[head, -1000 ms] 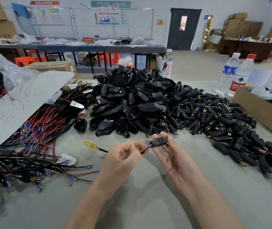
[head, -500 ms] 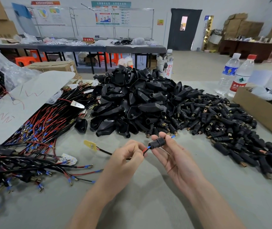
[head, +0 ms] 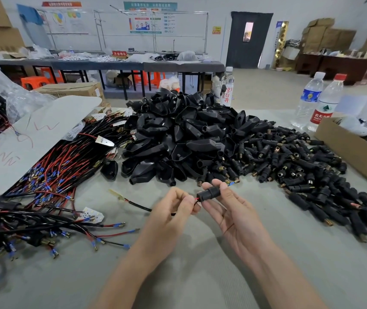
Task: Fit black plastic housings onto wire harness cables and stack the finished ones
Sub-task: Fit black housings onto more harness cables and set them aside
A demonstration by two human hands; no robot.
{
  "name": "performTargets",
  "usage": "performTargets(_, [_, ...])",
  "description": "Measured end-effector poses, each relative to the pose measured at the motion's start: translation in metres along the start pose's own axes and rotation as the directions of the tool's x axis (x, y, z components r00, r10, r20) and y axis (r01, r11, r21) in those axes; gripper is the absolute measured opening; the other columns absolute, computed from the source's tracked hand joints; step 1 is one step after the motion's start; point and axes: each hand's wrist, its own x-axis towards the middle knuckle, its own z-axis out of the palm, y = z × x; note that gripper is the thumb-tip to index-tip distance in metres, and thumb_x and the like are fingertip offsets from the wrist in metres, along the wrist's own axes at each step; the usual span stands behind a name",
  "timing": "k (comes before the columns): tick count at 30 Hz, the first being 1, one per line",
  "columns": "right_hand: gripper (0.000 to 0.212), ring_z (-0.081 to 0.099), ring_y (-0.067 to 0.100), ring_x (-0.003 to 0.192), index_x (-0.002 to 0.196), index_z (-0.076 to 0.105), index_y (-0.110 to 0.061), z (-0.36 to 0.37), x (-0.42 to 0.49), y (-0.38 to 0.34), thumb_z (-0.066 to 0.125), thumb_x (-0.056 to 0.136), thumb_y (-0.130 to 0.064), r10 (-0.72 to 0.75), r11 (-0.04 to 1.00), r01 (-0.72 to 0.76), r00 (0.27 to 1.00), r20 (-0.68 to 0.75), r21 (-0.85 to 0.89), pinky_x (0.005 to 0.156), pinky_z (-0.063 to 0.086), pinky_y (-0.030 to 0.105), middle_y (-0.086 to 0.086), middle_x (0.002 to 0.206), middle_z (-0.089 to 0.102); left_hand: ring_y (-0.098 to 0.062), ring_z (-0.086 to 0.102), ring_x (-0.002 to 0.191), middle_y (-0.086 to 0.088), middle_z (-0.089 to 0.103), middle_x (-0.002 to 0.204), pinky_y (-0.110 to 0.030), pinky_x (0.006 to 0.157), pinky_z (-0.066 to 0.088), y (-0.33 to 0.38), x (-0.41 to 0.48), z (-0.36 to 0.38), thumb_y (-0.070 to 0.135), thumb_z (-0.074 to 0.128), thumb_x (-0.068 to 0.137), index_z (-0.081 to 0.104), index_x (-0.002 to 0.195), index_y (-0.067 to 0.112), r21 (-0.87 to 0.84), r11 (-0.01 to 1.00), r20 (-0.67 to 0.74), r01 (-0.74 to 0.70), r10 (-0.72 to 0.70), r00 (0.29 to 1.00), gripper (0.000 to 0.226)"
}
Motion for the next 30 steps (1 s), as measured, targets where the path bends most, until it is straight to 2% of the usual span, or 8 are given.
performTargets(4, [0.046, 0.072, 0.03, 0.105, 0.125, 0.06, 0.002, 0.0, 0.0, 0.001, 0.062, 0.086, -0.023, 0.002, 1.0, -0.002, 1.0, 0.017, 0.013, 0.074, 0.06, 0.026, 0.018, 0.118, 0.072, -0.01, 0.068, 0.096, 0.005, 0.075, 0.093, -0.046, 0.097, 0.05, -0.002, 0.002, 0.0, 0.036, 0.053, 0.095, 0.06, 0.091, 0.019, 0.008, 1.0, 0.005, -0.003, 0.003, 1.0, 0.019])
performTargets(8, [0.044, 0.071, 0.031, 0.107, 0.124, 0.059, 0.004, 0.002, 0.0, 0.005, 0.06, 0.088, -0.021, 0.012, 0.999, -0.015, 0.998, 0.068, 0.035, 0.076, 0.06, 0.028, 0.021, 0.118, 0.07, -0.022, 0.067, 0.089, 0.004, 0.073, 0.087, -0.05, 0.092, 0.051, -0.004, 0.004, 0.0, 0.04, 0.055, 0.092, 0.061, 0.085, 0.03, 0.01, 1.0, -0.025, -0.002, 0.003, 1.0, 0.013])
performTargets(11, [0.042, 0.071, 0.029, 0.108, 0.122, 0.062, 0.001, 0.001, -0.001, 0.003, 0.06, 0.087, -0.022, 0.003, 1.0, -0.005, 0.997, 0.076, 0.021, 0.079, 0.06, 0.028, 0.021, 0.12, 0.07, -0.019, 0.066, 0.079, 0.003, 0.071, 0.079, -0.044, 0.084, 0.054, -0.007, 0.007, 0.002, 0.037, 0.062, 0.091, 0.062, 0.085, 0.023, -0.012, 1.0, -0.082, -0.016, 0.015, 0.996, 0.015])
performTargets(14, [0.036, 0.07, 0.03, 0.11, 0.12, 0.064, 0.0, 0.002, -0.002, 0.003, 0.06, 0.09, -0.02, 0.012, 1.0, -0.014, 0.997, 0.082, 0.02, 0.079, 0.06, 0.028, 0.022, 0.121, 0.069, -0.011, 0.061, 0.068, 0.005, 0.065, 0.069, -0.028, 0.069, 0.053, -0.01, 0.009, 0.003, 0.029, 0.067, 0.094, 0.061, 0.086, 0.013, -0.061, 0.998, -0.106, -0.013, 0.006, 0.994, 0.019])
performTargets(16, [0.036, 0.069, 0.03, 0.112, 0.121, 0.064, 0.0, 0.002, -0.003, 0.003, 0.059, 0.092, -0.019, 0.022, 1.0, -0.023, 0.996, 0.087, 0.012, 0.08, 0.06, 0.028, 0.022, 0.122, 0.069, -0.009, 0.059, 0.065, 0.006, 0.062, 0.067, -0.022, 0.065, 0.051, -0.011, 0.008, 0.002, 0.034, 0.068, 0.09, 0.061, 0.085, 0.013, -0.06, 0.998, -0.111, -0.019, 0.013, 0.994, 0.022])
performTargets(22, [0.037, 0.069, 0.029, 0.112, 0.123, 0.064, -0.001, 0.002, -0.003, 0.001, 0.06, 0.09, -0.019, 0.007, 1.0, -0.006, 0.998, 0.059, -0.013, 0.081, 0.06, 0.029, 0.021, 0.121, 0.069, -0.006, 0.064, 0.074, 0.008, 0.069, 0.078, -0.02, 0.073, 0.052, -0.015, 0.007, -0.003, 0.05, 0.061, 0.087, 0.062, 0.087, 0.035, 0.029, 0.999, -0.041, -0.026, 0.027, 0.999, 0.015])
performTargets(25, [0.038, 0.07, 0.029, 0.111, 0.124, 0.064, -0.003, 0.002, -0.003, -0.003, 0.06, 0.09, -0.02, -0.015, 1.0, 0.016, 0.999, 0.034, -0.012, 0.078, 0.06, 0.026, 0.019, 0.12, 0.07, -0.006, 0.064, 0.084, 0.01, 0.071, 0.089, -0.016, 0.077, 0.05, -0.019, 0.005, -0.011, 0.04, 0.062, 0.094, 0.062, 0.095, 0.041, 0.159, 0.986, 0.013, -0.049, 0.048, 0.999, 0.001])
performTargets(30, [0.034, 0.071, 0.026, 0.108, 0.123, 0.064, -0.004, 0.002, -0.003, 0.0, 0.058, 0.093, -0.02, 0.003, 0.999, -0.001, 0.999, 0.035, -0.034, 0.077, 0.06, 0.025, 0.018, 0.118, 0.071, -0.006, 0.061, 0.075, 0.01, 0.07, 0.083, -0.019, 0.071, 0.05, -0.022, 0.007, -0.014, 0.026, 0.064, 0.096, 0.063, 0.093, 0.042, 0.23, 0.971, -0.019, -0.061, 0.067, 0.998, 0.016])
